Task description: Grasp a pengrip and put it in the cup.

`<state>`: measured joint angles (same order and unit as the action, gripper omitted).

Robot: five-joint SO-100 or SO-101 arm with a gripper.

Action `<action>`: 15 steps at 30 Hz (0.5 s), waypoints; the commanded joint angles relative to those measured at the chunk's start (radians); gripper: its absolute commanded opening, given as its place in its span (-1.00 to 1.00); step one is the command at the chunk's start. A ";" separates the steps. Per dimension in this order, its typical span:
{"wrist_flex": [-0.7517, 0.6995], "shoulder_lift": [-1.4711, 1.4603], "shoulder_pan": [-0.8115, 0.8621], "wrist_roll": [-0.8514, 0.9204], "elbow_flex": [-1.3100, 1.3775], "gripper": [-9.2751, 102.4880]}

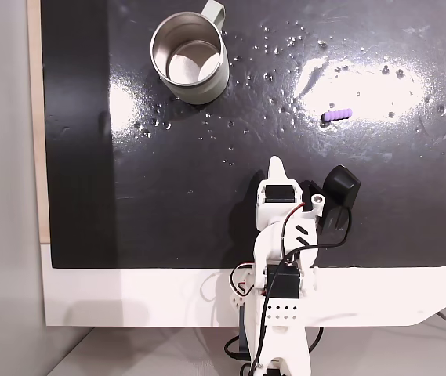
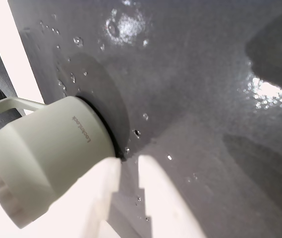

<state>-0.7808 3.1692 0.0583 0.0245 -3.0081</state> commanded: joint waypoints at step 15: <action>0.003 0.009 0.020 0.008 0.057 -0.83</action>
<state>-0.7808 3.1692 0.0629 0.0245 -3.0051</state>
